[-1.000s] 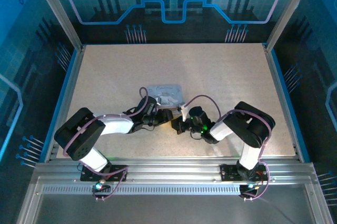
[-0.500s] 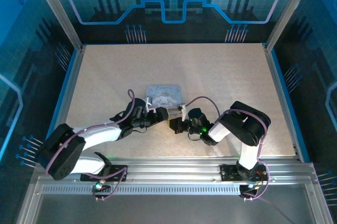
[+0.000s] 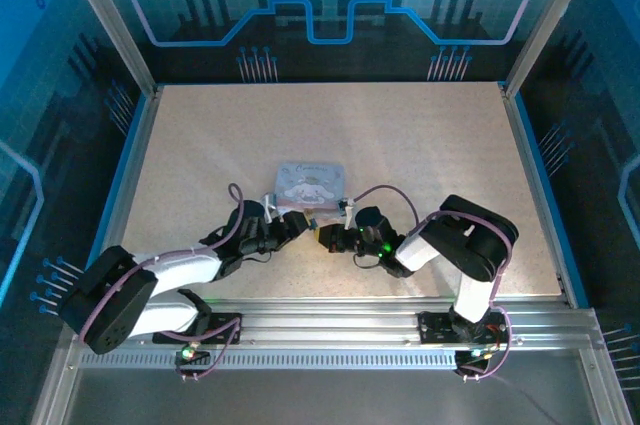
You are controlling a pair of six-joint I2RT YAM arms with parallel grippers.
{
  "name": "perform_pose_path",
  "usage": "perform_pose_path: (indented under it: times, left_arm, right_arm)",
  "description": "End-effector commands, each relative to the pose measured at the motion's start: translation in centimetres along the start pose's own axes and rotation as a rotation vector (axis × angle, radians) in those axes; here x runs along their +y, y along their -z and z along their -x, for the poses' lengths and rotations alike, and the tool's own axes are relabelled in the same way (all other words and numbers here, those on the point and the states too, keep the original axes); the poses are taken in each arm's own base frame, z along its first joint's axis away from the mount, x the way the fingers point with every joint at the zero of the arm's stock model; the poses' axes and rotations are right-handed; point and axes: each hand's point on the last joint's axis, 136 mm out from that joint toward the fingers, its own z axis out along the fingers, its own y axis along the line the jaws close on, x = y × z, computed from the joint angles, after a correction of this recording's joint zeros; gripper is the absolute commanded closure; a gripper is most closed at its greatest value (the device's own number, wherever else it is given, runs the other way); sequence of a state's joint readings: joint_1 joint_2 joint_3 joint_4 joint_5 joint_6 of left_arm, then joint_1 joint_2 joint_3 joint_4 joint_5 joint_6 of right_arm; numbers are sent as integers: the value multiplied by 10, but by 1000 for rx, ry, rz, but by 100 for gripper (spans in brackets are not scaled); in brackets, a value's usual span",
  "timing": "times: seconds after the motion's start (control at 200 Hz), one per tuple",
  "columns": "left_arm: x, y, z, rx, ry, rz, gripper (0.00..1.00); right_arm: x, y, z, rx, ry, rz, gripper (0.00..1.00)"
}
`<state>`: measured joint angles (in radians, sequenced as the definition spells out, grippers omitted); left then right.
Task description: Unlock a padlock with a key
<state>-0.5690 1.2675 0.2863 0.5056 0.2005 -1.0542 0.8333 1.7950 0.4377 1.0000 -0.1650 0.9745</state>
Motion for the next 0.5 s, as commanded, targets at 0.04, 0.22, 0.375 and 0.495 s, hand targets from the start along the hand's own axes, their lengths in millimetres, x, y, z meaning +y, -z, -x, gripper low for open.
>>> perform_pose_path:
  times: [0.04,0.22,0.375,0.495]
  left_arm:
    - [-3,-6,2,-4,60,-67,39]
    - [-4,-16,2,0,97,-108,45]
    - [-4,-24,3,1,126,-142,48]
    - [1,-29,2,3,151,-148,51]
  right_arm:
    - [20,-1,5,-2,-51,48,97]
    - [23,-3,4,6,-64,54,97]
    - [22,-4,4,7,-68,53,97]
    - [23,-5,4,11,-67,56,97]
